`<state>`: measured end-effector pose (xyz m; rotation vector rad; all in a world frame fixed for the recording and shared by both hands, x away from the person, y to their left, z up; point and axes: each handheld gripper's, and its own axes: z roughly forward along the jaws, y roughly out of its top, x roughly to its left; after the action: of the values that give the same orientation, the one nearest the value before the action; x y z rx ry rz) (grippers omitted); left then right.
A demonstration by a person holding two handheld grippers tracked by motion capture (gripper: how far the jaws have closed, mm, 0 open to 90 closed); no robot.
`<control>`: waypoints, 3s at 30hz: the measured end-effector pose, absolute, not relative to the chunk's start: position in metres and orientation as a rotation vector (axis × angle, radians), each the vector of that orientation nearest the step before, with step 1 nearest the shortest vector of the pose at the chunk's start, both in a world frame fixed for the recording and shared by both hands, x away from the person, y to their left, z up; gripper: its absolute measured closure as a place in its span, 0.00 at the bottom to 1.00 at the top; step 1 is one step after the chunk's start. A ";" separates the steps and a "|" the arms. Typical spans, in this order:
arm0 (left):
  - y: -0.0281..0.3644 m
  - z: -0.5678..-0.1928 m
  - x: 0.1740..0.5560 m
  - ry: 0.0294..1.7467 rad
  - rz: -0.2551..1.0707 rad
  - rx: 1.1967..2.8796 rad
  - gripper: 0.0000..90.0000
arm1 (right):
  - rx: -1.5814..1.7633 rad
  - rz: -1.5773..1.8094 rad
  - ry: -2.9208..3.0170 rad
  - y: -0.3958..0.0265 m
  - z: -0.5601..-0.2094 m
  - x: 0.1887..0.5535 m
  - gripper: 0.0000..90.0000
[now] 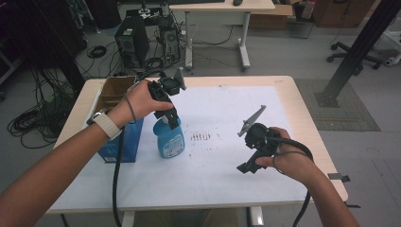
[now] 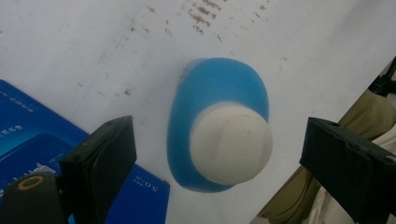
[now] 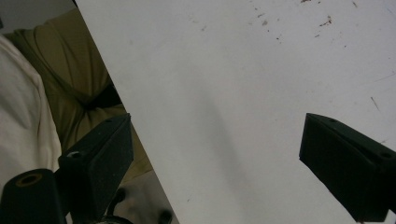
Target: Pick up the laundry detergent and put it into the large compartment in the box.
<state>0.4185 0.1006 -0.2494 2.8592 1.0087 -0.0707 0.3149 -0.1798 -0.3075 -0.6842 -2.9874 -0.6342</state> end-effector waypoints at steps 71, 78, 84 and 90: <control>0.098 -0.289 0.416 0.968 -0.080 2.889 0.35 | -0.693 -0.625 -2.968 -0.181 -0.314 0.315 0.12; 0.099 -0.288 0.416 0.961 -0.076 2.886 0.39 | -0.698 -0.621 -2.966 -0.181 -0.314 0.314 0.12; 0.098 -0.288 0.416 0.961 -0.065 2.886 0.39 | -0.697 -0.624 -2.966 -0.180 -0.314 0.314 0.12; 0.099 -0.287 0.415 0.965 -0.059 2.876 0.40 | -0.693 -0.625 -2.968 -0.179 -0.314 0.315 0.12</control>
<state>0.4154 0.0986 -0.2873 2.8755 0.9654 -0.0588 0.3149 -0.1794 -0.3137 -0.6934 -2.9683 -0.6250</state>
